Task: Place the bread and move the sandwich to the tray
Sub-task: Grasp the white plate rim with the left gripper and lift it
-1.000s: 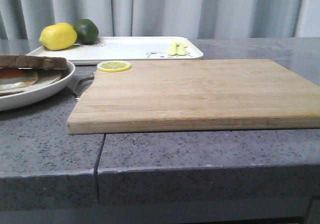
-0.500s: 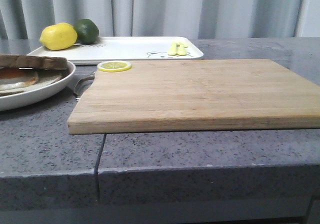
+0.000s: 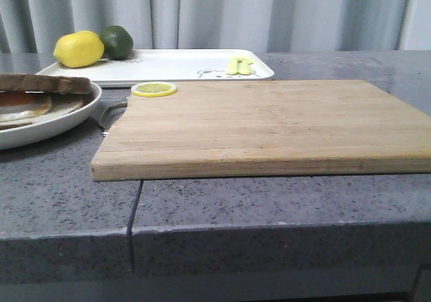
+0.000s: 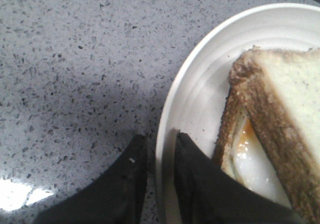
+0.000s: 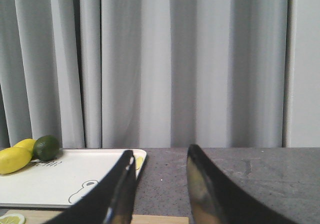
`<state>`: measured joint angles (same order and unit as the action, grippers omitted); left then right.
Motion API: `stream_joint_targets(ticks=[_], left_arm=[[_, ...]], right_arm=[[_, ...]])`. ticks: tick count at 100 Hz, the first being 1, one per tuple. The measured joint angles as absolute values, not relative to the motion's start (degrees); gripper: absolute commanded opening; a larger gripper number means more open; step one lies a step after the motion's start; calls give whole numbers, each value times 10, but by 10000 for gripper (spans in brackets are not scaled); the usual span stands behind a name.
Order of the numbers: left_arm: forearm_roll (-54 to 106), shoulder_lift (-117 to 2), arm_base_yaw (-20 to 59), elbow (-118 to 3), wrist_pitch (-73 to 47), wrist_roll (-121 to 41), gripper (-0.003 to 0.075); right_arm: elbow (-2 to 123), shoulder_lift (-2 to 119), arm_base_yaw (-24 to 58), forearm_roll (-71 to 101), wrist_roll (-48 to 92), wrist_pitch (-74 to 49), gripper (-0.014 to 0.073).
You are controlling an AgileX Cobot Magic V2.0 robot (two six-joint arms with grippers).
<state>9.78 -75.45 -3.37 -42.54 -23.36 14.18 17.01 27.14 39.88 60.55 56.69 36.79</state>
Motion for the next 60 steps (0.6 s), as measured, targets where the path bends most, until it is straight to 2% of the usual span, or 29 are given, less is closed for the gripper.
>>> stream_joint_targets(ticks=[14, 25, 60], left_arm=[[98, -755, -34, -425, -234, 142, 50], [99, -755, -34, -425, -234, 142, -15], [110, -755, -34, -426, -231, 147, -19]], right_arm=[[170, 271, 399, 606, 567, 368, 277], [170, 271, 399, 606, 567, 368, 277], [170, 271, 399, 606, 567, 368, 277]])
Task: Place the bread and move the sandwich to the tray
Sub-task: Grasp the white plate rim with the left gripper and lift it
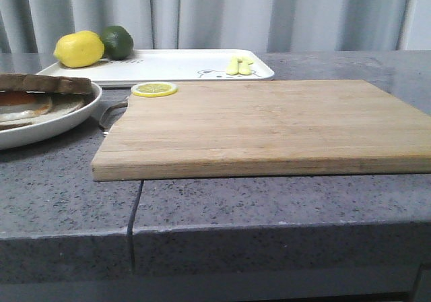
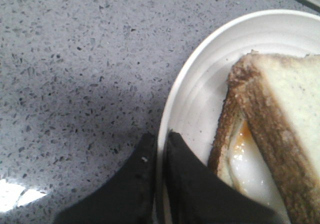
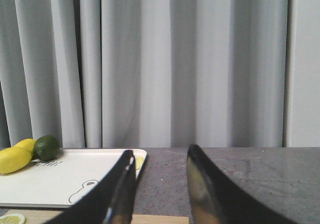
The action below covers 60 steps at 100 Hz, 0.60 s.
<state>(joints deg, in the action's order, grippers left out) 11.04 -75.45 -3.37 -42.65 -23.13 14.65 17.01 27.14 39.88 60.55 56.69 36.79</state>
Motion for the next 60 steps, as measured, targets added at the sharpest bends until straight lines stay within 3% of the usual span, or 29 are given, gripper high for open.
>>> stream_joint_targets(ticks=[60], left_arm=[[167, -649, -66, -426, -259, 142, -19]], right_arm=[[170, 271, 399, 606, 568, 368, 277]])
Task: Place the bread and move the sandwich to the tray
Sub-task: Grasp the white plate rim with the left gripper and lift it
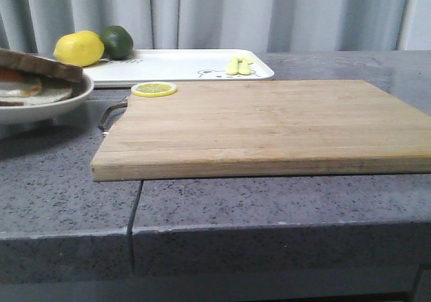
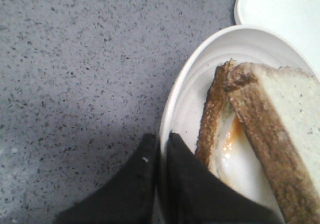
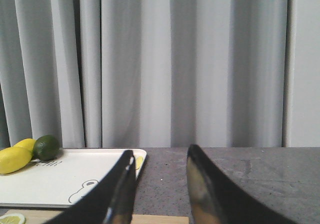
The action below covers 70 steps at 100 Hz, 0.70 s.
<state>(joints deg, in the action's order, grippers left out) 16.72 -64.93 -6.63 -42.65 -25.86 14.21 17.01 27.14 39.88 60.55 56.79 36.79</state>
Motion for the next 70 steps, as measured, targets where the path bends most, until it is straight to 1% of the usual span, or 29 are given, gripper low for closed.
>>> stream_joint_targets(ticks=[16, 37, 51, 70], left_arm=[[195, -627, -68, -437, -269, 136, -19], [236, -635, -68, -508, -293, 96, -19], [241, -672, -68, -572, -307, 81, -19], [262, -761, -60, -651, -331, 49, -19]], right_arm=[[170, 271, 399, 606, 568, 368, 277], [170, 271, 399, 606, 567, 368, 277], [170, 271, 399, 607, 567, 368, 277], [170, 271, 399, 607, 567, 368, 277]])
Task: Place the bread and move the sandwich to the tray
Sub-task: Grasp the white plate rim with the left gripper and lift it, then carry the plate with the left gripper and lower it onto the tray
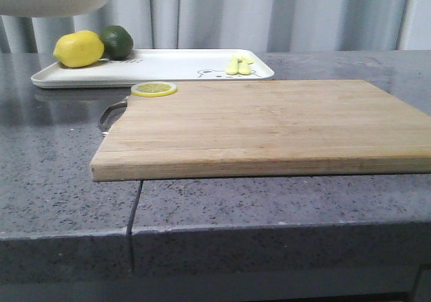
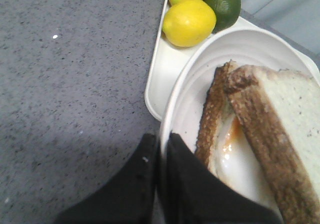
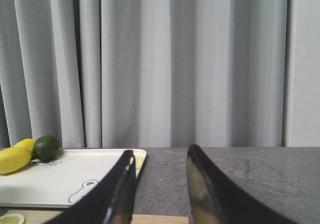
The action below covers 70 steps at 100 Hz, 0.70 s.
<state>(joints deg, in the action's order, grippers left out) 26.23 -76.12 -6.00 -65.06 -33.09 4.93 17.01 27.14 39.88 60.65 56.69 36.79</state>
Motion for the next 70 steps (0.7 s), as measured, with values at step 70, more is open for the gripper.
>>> stream_joint_targets(ticks=[70], left_arm=[[383, -1097, 16, -949, -351, -51, -20]], right_arm=[[170, 271, 399, 607, 568, 369, 277]])
